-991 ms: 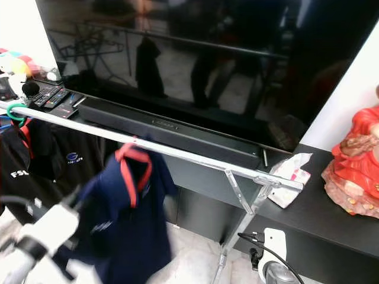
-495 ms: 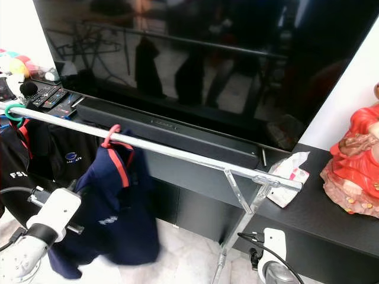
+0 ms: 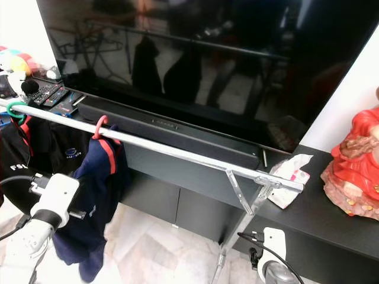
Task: Hang hanger
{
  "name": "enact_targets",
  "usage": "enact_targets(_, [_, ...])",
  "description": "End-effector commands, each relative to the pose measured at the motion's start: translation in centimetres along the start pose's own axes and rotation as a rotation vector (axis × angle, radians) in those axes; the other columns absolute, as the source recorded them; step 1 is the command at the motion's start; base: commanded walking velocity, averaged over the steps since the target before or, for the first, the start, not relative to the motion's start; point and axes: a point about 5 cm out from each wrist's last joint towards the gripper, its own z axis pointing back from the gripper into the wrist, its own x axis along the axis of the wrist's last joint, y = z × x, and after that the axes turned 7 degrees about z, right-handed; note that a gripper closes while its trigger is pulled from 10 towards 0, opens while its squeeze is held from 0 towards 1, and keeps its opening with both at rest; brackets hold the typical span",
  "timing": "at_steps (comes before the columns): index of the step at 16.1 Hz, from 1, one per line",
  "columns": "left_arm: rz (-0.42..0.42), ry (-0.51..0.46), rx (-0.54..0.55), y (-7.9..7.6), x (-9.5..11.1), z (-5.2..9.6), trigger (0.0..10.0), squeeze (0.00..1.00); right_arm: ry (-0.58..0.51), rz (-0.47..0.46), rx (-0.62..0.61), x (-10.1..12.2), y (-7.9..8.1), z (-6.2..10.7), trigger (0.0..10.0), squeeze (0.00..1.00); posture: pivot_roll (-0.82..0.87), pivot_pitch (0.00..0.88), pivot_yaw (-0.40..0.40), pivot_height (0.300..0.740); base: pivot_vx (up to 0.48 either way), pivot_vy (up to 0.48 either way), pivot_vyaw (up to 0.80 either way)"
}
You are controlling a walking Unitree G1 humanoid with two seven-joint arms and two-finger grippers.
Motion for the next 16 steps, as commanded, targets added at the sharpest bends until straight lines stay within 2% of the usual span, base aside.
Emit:
enact_targets(1, [0.033,-0.038,-0.026,-0.4,1.0,-0.9,10.0,0.00,-0.005,0.006,-0.012,0.2,-0.5,0.0,10.0,0.00,0.07,0.000,-0.124,0.716,0.000,0.000,0.00])
enact_targets(4, [0.086,0.048,-0.113,-1.5,0.1,-1.6,10.0,0.00,-0.007,0.001,-0.015,0.2,-0.5,0.0,10.0,0.00,0.07,0.000,-0.121,0.716,0.000,0.000,0.00])
enact_targets(10, [0.097,0.115,-0.185,-2.1,-0.8,-0.3,10.0,0.00,-0.004,0.000,-0.015,0.1,-0.5,0.0,10.0,0.00,0.07,0.000,-0.119,0.716,0.000,0.000,0.00])
enact_targets(11, [0.100,0.116,-0.185,-2.0,-0.8,-0.2,10.0,0.11,-0.004,0.000,-0.015,0.1,-0.5,0.0,10.0,0.00,0.07,0.000,-0.119,0.716,0.000,0.000,0.00])
enact_targets(12, [0.113,0.119,-0.190,-2.0,-0.7,0.2,10.0,1.00,-0.005,-0.001,-0.014,0.1,-0.4,0.0,10.0,0.00,0.07,0.000,-0.119,0.716,0.000,0.000,0.00])
enact_targets(16, [0.115,0.117,-0.203,-1.8,-0.1,0.8,10.0,1.00,-0.006,-0.002,-0.011,0.1,-0.4,0.0,10.0,0.00,0.08,0.000,-0.118,0.716,0.000,0.000,0.00])
